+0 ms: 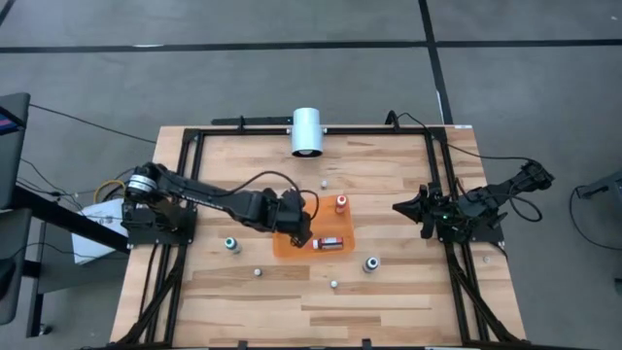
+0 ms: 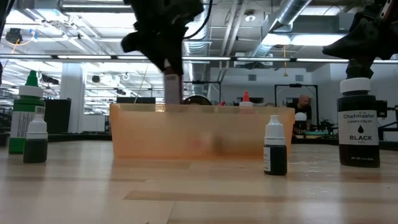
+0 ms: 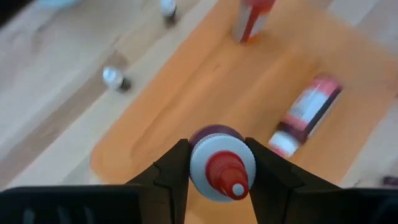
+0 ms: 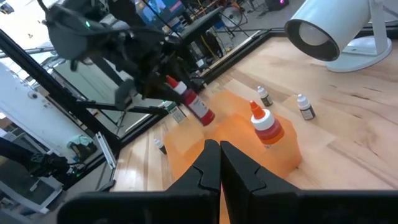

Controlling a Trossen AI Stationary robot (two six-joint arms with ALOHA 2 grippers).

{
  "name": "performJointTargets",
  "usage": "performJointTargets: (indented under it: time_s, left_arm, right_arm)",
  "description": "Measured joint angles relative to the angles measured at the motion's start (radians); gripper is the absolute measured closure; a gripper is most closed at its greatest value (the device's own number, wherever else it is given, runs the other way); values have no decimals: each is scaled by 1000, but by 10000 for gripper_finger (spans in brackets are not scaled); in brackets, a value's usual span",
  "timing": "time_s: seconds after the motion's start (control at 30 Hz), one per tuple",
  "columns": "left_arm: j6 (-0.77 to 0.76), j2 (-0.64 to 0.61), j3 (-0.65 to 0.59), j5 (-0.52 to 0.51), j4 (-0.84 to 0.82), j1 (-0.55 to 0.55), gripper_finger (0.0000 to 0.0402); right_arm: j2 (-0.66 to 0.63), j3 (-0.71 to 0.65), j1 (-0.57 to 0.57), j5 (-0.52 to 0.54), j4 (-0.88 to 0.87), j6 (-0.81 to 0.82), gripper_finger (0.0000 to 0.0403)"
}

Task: Pick & Place food coloring
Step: Put the large red food coloring bottle into the orange container

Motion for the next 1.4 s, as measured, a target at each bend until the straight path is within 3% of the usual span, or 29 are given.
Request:
performJointTargets:
  time_s: [0.47, 0.7, 1.4]
  left_arm:
    - [-83, -2, -105, -26, -45, 7, 287]
    - [-84, -2, -162, -27, 28, 36, 287]
    - [-19, -2, -166, -19, 34, 102, 276]
  right_arm:
    - [0, 0, 0, -13, 0, 7, 403]
    - [0, 0, 0, -24, 0, 7, 403]
    - [0, 0, 0, -24, 0, 8, 403]
